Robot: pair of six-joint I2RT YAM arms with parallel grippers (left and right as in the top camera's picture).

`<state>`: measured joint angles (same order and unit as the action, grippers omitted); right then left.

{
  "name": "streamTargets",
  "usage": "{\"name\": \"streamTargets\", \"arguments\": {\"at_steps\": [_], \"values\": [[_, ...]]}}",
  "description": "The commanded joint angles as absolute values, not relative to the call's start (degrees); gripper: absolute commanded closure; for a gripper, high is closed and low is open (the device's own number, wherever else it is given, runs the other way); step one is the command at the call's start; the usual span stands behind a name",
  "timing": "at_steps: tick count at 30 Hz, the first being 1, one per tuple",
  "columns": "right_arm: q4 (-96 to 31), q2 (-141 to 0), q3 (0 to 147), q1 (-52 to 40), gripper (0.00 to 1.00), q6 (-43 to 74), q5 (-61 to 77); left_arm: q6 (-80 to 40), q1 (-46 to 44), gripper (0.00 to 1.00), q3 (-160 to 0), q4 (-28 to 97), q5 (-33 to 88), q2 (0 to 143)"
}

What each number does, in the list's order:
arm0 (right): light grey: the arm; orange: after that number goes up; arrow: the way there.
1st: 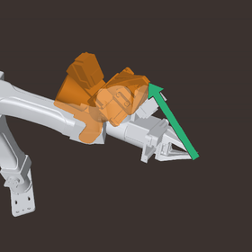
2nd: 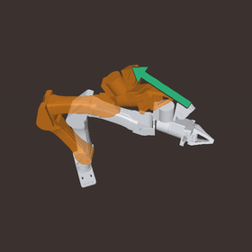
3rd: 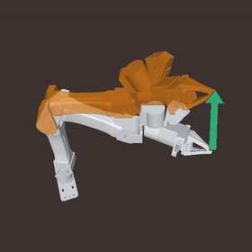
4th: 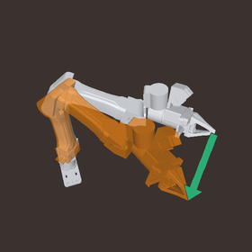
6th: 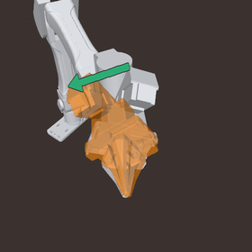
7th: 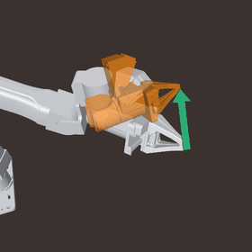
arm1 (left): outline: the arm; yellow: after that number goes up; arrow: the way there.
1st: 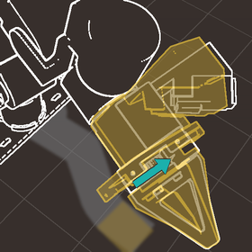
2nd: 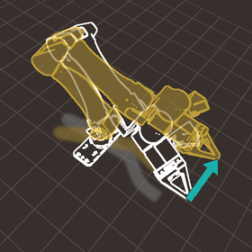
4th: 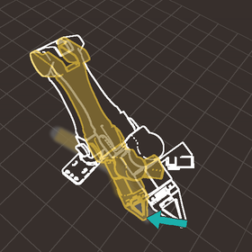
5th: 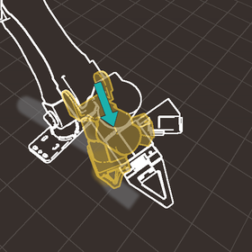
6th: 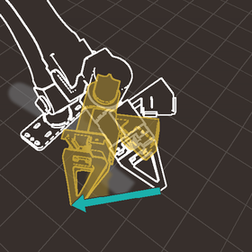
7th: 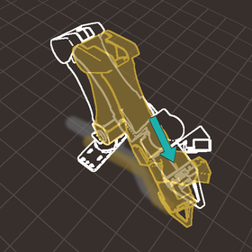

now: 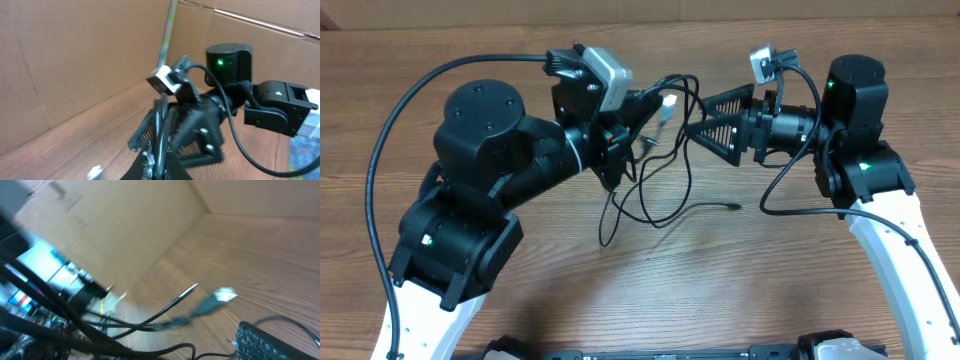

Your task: Untangle cables

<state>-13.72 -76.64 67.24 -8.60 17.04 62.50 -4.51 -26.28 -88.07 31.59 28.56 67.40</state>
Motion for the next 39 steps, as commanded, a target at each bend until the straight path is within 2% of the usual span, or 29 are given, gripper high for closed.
{"name": "streamTargets", "arguments": {"at_steps": [1, 7, 12, 17, 18, 19, 20, 23, 24, 26, 29, 30, 34, 39], "values": [[-15.57, -75.77, 67.94, -7.75, 0.0, 21.74, 53.41, -5.32, -26.76, 0.96, -89.52, 31.51, 29.85, 67.37], [-21.23, -75.77, 67.94, -6.57, 0.0, 22.57, 48.62, -5.32, -26.65, 0.96, -89.52, 27.86, 28.01, 67.37], [-30.7, -75.77, 67.94, -6.57, 0.0, 22.76, 36.12, -6.5, -26.65, 0.96, -89.52, 15.75, 27.11, 67.4], [-37.52, -75.77, 67.94, -6.57, 0.0, 22.72, 32.03, -6.85, -26.65, 0.96, -89.52, 4.29, 24.62, 67.4], [-38.39, -75.77, 67.94, -6.57, 0.0, 22.74, 31.66, -6.85, -26.65, 0.95, -89.52, 3.49, 24.25, 67.4], [-39.53, -75.77, 67.94, -6.57, 0.0, 22.74, 30.94, -6.81, -26.65, 0.9, -89.52, 3.6, 22.48, 67.4], [-40.25, -75.77, 67.94, -6.57, 0.0, 22.72, 30.33, -6.81, -26.65, 0.86, -89.52, 4.71, 20.73, 67.4], [-42.98, -75.77, 67.94, -6.57, 0.0, 22.72, 27.99, -6.59, -26.65, 0.85, -89.52, 12.32, 14.94, 68.03], [-43.9, -75.77, 67.94, -6.57, 0.0, 22.72, 27.77, -6.66, -26.65, 0.8, -89.52, 19.84, 13.39, 69.12], [-44.14, -75.77, 67.94, -6.57, 0.0, 22.72, 27.64, -6.83, -26.72, 0.75, -89.49, 27.27, 14.0, 70.57], [-44.1, -75.77, 67.94, -6.57, 0.0, 22.72, 27.24, -6.85, -26.63, 0.74, -89.47, 38.41, 12.84, 73.28], [-44.47, -75.77, 67.94, -6.57, 0.0, 22.7, 26.46, -6.9, -26.52, 0.65, -89.47, 43.94, 8.99, 75.13], [-45.58, -75.77, 67.94, -6.57, 0.0, 22.48, 26.13, -11.66, -26.48, 0.49, -89.47, 52.51, -0.6, 78.06], [-47.07, -75.77, 67.94, -6.68, 0.0, 22.52, 26.22, -15.9, -24.36, 0.44, -89.45, 58.87, -1.87, 79.4]]}}
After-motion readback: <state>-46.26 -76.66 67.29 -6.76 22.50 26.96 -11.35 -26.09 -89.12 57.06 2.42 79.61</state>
